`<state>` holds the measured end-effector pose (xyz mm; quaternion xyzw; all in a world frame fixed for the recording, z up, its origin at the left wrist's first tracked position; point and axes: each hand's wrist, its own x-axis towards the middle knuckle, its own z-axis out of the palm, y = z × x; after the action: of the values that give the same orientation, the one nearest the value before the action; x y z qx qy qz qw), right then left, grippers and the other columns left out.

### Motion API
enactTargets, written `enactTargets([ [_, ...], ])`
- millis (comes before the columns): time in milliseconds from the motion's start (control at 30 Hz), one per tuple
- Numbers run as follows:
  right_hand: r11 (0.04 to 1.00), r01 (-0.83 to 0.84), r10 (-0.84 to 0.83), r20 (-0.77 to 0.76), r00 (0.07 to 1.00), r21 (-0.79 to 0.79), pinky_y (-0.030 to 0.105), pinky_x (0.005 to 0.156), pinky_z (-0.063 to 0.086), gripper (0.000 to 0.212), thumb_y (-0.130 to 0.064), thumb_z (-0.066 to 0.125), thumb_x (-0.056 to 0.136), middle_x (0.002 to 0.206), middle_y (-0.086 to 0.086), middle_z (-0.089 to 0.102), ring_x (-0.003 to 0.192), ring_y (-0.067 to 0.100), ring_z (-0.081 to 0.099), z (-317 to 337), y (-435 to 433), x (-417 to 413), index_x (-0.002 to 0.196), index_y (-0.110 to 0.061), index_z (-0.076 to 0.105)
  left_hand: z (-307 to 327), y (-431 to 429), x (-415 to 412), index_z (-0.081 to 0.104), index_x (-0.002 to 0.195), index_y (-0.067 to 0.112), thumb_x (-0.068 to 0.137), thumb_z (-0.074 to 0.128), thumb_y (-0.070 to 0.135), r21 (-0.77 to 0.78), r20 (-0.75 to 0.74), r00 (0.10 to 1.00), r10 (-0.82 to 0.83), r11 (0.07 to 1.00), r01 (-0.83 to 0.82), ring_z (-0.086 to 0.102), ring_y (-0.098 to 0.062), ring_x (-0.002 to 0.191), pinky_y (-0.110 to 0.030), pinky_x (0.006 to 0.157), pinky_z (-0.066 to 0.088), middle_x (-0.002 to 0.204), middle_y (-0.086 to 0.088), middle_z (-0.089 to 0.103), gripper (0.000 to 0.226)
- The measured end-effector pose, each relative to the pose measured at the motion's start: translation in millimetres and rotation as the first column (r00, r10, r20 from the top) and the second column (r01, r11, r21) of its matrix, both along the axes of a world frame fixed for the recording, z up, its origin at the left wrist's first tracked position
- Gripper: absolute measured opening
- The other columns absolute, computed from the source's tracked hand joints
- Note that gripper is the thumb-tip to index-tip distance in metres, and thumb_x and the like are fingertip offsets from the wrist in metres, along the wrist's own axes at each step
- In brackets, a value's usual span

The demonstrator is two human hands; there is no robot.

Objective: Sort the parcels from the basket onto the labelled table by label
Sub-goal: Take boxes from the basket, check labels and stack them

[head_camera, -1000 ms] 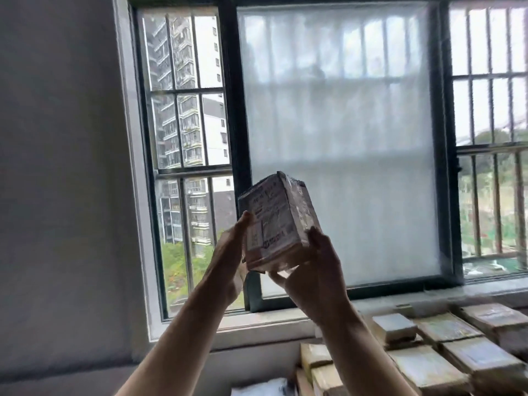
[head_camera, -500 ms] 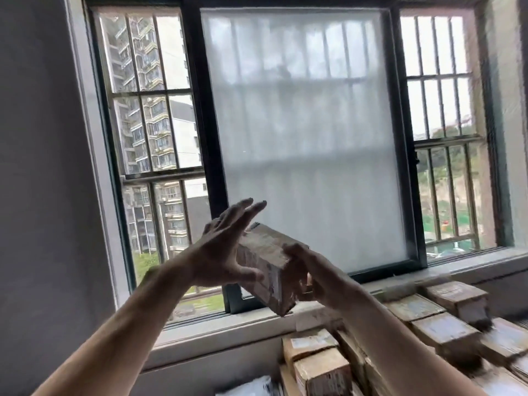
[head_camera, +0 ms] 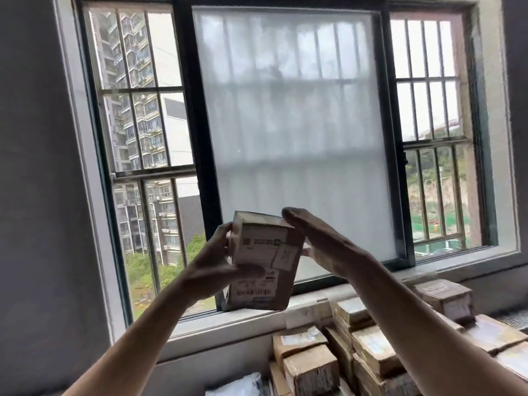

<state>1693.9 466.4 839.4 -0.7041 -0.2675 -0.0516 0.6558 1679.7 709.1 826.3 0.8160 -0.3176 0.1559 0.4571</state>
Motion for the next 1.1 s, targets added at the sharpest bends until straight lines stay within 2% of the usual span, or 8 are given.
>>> enactTargets([
  [67, 0.997, -0.055, 0.056, -0.029, 0.998, 0.047, 0.048, 0.111, 0.041, 0.099, -0.08, 0.075, 0.065, 0.138, -0.007, 0.063, 0.125, 0.015, 0.058, -10.6, -3.2, 3.1, 0.146, -0.033, 0.044, -1.0, 2.2, 0.2, 0.048, 0.132, 0.026, 0.059, 0.093, 0.022, -0.111, -0.092, 0.996, 0.013, 0.994, -0.023, 0.071, -0.017, 0.108, -0.032, 0.081, 0.063, 0.113, -0.009, 0.074, 0.086],
  [167, 0.986, -0.157, 0.157, -0.004, 0.988, -0.059, 0.033, 0.096, 0.045, 0.115, -0.078, 0.084, 0.054, 0.133, -0.009, 0.066, 0.122, 0.004, 0.059, -24.9, 0.0, -1.5, 0.15, -0.042, 0.032, -4.6, 1.7, -1.2, 0.05, 0.136, 0.02, 0.054, 0.091, 0.037, -0.205, -0.163, 0.987, 0.001, 0.978, -0.035, 0.072, -0.02, 0.107, -0.028, 0.078, 0.062, 0.116, -0.007, 0.075, 0.093],
  [300, 0.982, -0.16, 0.162, 0.008, 0.987, -0.101, 0.033, 0.099, 0.045, 0.106, -0.039, 0.087, 0.071, 0.144, 0.009, 0.058, 0.128, 0.018, 0.06, -36.2, 7.8, -7.3, 0.154, -0.042, 0.021, -7.9, 2.8, -3.2, 0.05, 0.14, 0.019, 0.053, 0.09, 0.044, -0.253, -0.215, 0.977, 0.003, 0.966, -0.058, 0.073, -0.019, 0.107, -0.034, 0.082, 0.062, 0.118, -0.004, 0.074, 0.098],
  [400, 0.983, -0.158, 0.158, 0.002, 0.987, -0.092, 0.034, 0.097, 0.046, 0.099, -0.027, 0.082, 0.075, 0.14, 0.011, 0.063, 0.128, 0.024, 0.061, -39.6, 11.2, -8.9, 0.153, -0.042, 0.022, -9.7, 4.3, -7.4, 0.052, 0.137, 0.02, 0.052, 0.09, 0.045, -0.258, -0.233, 0.972, 0.032, 0.962, -0.094, 0.071, -0.023, 0.11, -0.042, 0.088, 0.061, 0.117, -0.004, 0.074, 0.096],
  [567, 0.987, -0.114, 0.117, 0.021, 0.993, -0.115, 0.045, 0.106, 0.045, 0.105, -0.042, 0.087, 0.067, 0.136, 0.011, 0.066, 0.127, 0.026, 0.062, -42.2, 14.0, -7.7, 0.152, -0.046, 0.026, -13.6, 5.5, -14.8, 0.047, 0.141, 0.022, 0.054, 0.089, 0.049, -0.264, -0.258, 0.965, 0.041, 0.958, -0.111, 0.071, -0.02, 0.11, -0.059, 0.101, 0.054, 0.12, -0.003, 0.073, 0.1],
  [767, 0.961, -0.028, 0.054, 0.089, 0.995, -0.275, 0.042, 0.092, 0.061, 0.08, -0.028, 0.082, 0.068, 0.125, 0.008, 0.068, 0.107, 0.025, 0.073, -33.8, 1.2, -13.0, 0.139, -0.05, 0.054, -9.2, 10.1, -23.3, 0.012, 0.161, 0.032, 0.031, 0.079, 0.091, -0.221, -0.149, 0.96, 0.239, 0.938, -0.268, 0.045, -0.022, 0.135, -0.046, 0.108, 0.041, 0.155, -0.006, 0.041, 0.157],
  [900, 0.933, -0.049, 0.089, 0.097, 0.991, -0.356, 0.033, 0.084, 0.062, 0.069, -0.019, 0.079, 0.068, 0.115, 0.0, 0.076, 0.1, 0.019, 0.075, -26.8, -5.3, -21.0, 0.132, -0.041, 0.067, -15.4, 13.3, -24.4, 0.012, 0.161, 0.04, 0.045, 0.08, 0.086, 0.011, -0.125, 0.976, 0.177, 0.984, -0.177, 0.045, -0.022, 0.142, -0.056, 0.115, 0.041, 0.158, -0.006, 0.043, 0.142],
  [1100, 0.952, -0.044, 0.081, 0.111, 0.99, -0.303, 0.032, 0.083, 0.06, 0.059, -0.019, 0.077, 0.067, 0.117, -0.008, 0.077, 0.106, 0.016, 0.074, -14.8, -14.0, -31.3, 0.122, -0.04, 0.072, -26.8, -9.9, -32.7, 0.05, 0.142, 0.041, 0.071, 0.064, 0.069, -0.276, -0.1, 0.994, 0.047, 0.958, -0.073, 0.075, -0.009, 0.095, -0.024, 0.07, 0.06, 0.11, 0.007, 0.078, 0.078],
])
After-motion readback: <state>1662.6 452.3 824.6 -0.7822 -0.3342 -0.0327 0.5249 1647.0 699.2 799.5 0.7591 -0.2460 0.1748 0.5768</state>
